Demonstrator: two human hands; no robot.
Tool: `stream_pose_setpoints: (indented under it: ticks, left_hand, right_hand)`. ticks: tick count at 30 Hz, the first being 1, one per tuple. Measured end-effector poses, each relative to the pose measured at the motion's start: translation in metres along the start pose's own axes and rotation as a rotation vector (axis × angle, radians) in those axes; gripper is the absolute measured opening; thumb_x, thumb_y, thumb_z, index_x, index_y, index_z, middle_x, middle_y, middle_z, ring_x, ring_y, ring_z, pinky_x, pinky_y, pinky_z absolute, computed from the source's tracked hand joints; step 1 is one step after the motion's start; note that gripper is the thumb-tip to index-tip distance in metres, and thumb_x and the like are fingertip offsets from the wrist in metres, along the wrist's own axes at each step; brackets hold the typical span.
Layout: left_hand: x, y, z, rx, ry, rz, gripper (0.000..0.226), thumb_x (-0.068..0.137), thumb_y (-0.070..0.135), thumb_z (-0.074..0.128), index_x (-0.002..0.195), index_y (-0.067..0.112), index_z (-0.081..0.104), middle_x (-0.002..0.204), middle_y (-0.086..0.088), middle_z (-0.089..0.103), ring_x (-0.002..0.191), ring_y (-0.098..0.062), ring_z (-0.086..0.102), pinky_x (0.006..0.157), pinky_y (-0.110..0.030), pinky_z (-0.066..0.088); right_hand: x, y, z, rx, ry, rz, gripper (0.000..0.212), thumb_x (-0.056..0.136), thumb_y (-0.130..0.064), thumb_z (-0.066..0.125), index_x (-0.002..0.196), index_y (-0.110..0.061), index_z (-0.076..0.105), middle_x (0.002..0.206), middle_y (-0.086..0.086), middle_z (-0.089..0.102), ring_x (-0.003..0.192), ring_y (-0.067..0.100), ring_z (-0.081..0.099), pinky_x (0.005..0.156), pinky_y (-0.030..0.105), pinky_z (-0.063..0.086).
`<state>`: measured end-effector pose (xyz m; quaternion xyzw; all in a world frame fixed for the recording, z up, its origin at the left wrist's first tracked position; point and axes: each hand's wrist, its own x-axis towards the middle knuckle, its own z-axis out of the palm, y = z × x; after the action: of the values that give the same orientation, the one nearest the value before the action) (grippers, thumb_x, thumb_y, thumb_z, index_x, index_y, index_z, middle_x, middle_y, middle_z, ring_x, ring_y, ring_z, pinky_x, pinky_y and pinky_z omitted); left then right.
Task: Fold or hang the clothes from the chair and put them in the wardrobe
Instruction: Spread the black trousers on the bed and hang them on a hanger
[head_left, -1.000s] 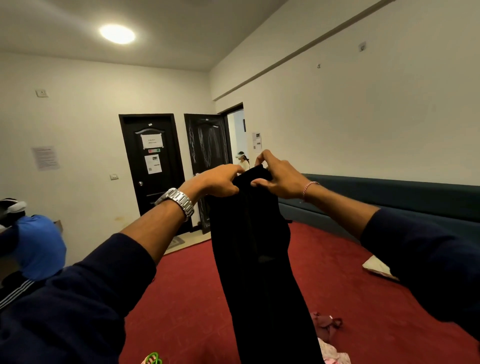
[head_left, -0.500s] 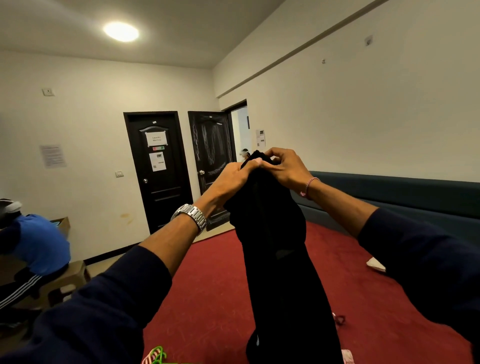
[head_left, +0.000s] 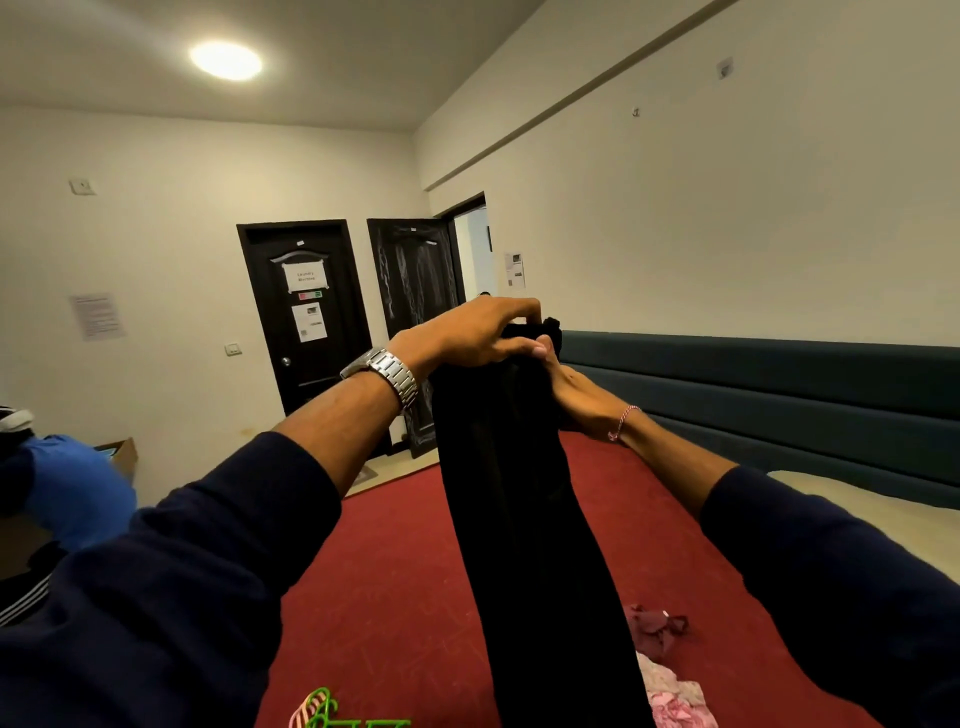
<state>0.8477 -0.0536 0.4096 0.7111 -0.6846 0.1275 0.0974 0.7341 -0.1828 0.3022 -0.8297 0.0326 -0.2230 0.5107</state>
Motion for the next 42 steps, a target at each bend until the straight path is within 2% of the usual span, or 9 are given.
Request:
stream_pose_setpoints:
  ticks: [2,5,8,11,21,27,34,38,42]
  left_hand:
    - [-0.005,-0.004,0.001,0.005,0.0,0.017,0.038,0.096,0.045,0.06,0.118,0.014,0.056,0.114,-0.008,0.064,0.101,-0.023,0.062,0.091,-0.047,0.053]
    - [-0.016,-0.011,-0.007,-0.041,0.061,-0.005,0.034,0.098,0.041,0.057,0.12,0.015,0.054,0.113,-0.005,0.064,0.1,-0.019,0.064,0.09,-0.042,0.055]
    - [-0.03,-0.018,-0.025,-0.048,0.148,-0.03,0.032,0.101,0.038,0.053,0.125,0.017,0.051,0.111,-0.002,0.064,0.095,-0.014,0.065,0.082,-0.027,0.052]
    - [-0.044,-0.024,-0.043,-0.005,0.251,-0.044,0.034,0.102,0.039,0.052,0.128,0.017,0.05,0.11,-0.001,0.065,0.092,-0.016,0.065,0.081,-0.026,0.05]
    - [-0.142,-0.069,-0.079,0.074,0.449,-0.23,0.029,0.102,0.039,0.053,0.121,0.018,0.053,0.1,-0.001,0.062,0.083,-0.017,0.059,0.074,-0.029,0.043]
    - [-0.216,-0.091,-0.063,-0.013,0.469,-0.385,0.014,0.102,0.038,0.052,0.115,0.032,0.05,0.114,0.003,0.06,0.1,-0.02,0.058,0.08,-0.022,0.043]
    - [-0.251,-0.062,-0.063,-0.023,0.445,-0.465,0.006,0.101,0.039,0.052,0.1,0.044,0.05,0.112,0.004,0.059,0.098,-0.017,0.058,0.08,-0.022,0.043]
    - [-0.248,-0.04,-0.079,0.06,0.431,-0.477,0.018,0.101,0.041,0.054,0.113,0.028,0.055,0.108,0.002,0.06,0.09,-0.019,0.059,0.08,-0.028,0.044]
    - [-0.23,-0.013,-0.094,0.143,0.364,-0.506,0.029,0.102,0.036,0.054,0.122,0.015,0.055,0.107,0.001,0.058,0.079,-0.004,0.052,0.071,-0.019,0.04]
  right_hand:
    - [-0.003,0.012,0.002,-0.014,-0.032,-0.014,0.082,0.089,-0.08,0.01,0.136,-0.029,0.054,0.121,0.017,0.067,0.107,0.034,0.064,0.093,0.044,0.053]
    - [-0.009,0.042,0.004,-0.081,-0.076,0.015,0.098,0.073,-0.095,0.019,0.127,-0.024,0.059,0.102,-0.009,0.07,0.093,0.006,0.064,0.087,0.034,0.053]
    - [-0.019,0.081,0.008,-0.034,-0.222,0.167,0.044,0.089,-0.058,0.064,0.123,-0.029,0.06,0.119,0.0,0.068,0.11,0.023,0.065,0.096,0.041,0.05]
    - [-0.024,0.115,0.012,-0.085,-0.456,0.275,0.046,0.082,-0.03,0.083,0.124,-0.021,0.066,0.127,0.014,0.067,0.119,0.039,0.062,0.106,0.052,0.047]
    - [-0.025,0.066,0.023,-0.036,-0.364,0.193,0.019,0.096,-0.031,0.062,0.107,-0.016,0.066,0.092,-0.006,0.07,0.086,0.009,0.069,0.071,0.019,0.051]
    - [-0.017,0.061,0.037,0.065,-0.177,0.074,0.038,0.1,-0.037,0.053,0.117,-0.007,0.07,0.109,0.015,0.072,0.103,0.027,0.07,0.086,0.032,0.056]
    - [-0.012,0.075,0.093,-0.323,0.034,-0.073,0.025,0.102,-0.038,0.053,0.091,-0.027,0.072,0.077,-0.009,0.067,0.073,0.004,0.062,0.067,0.028,0.047]
    - [-0.005,0.086,0.114,-0.366,0.106,0.049,0.039,0.099,-0.051,0.052,0.091,-0.022,0.077,0.072,0.0,0.072,0.075,0.023,0.071,0.072,0.04,0.058]
    - [-0.021,0.073,0.126,0.148,-0.152,0.387,0.038,0.106,-0.036,0.047,0.105,-0.004,0.067,0.072,0.012,0.07,0.057,0.02,0.065,0.051,0.031,0.058]
